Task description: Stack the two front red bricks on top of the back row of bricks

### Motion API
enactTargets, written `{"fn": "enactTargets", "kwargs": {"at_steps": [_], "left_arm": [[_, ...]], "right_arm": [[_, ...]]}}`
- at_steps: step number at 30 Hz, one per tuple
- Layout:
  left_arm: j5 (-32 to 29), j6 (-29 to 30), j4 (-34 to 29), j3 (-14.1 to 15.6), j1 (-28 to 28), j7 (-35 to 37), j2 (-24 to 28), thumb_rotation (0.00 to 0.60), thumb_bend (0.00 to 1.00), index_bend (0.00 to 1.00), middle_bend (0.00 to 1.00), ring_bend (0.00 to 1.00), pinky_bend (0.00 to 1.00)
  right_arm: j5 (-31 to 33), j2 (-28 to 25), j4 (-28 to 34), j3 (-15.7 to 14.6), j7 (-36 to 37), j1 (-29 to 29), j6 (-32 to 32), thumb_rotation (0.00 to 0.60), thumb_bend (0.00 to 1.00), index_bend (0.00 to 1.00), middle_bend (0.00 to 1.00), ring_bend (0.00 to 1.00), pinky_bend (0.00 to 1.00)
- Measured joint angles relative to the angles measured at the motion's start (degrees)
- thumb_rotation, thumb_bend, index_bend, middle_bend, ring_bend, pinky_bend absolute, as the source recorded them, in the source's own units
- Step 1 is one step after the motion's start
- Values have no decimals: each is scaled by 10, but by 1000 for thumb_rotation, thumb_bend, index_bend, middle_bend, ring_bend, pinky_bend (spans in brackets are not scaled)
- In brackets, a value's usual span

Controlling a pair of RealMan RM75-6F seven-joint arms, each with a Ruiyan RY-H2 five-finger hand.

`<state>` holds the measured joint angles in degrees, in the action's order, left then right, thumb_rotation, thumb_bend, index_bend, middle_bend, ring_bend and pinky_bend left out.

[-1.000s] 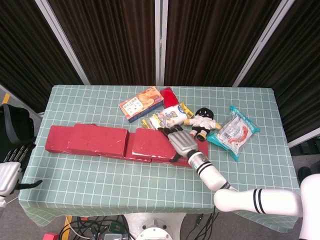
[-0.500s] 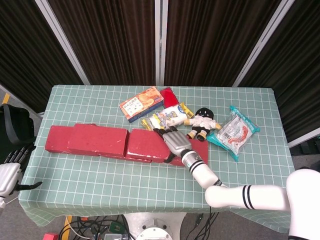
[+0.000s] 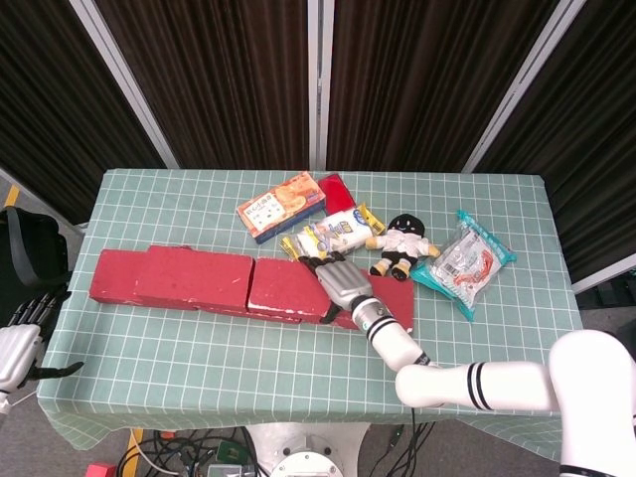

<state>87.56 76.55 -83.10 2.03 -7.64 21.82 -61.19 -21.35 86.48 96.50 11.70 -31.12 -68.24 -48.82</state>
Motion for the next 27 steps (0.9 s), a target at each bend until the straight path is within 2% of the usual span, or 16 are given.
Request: {"fn": "enactTargets", "kwargs": {"at_steps": [27], "left_arm": [[0, -4, 7, 3, -1, 5, -4, 600, 29, 24, 0, 0, 0]], "right_arm": [[7, 14, -15, -10, 15, -17, 0, 600, 19, 0, 282, 234, 0]]}}
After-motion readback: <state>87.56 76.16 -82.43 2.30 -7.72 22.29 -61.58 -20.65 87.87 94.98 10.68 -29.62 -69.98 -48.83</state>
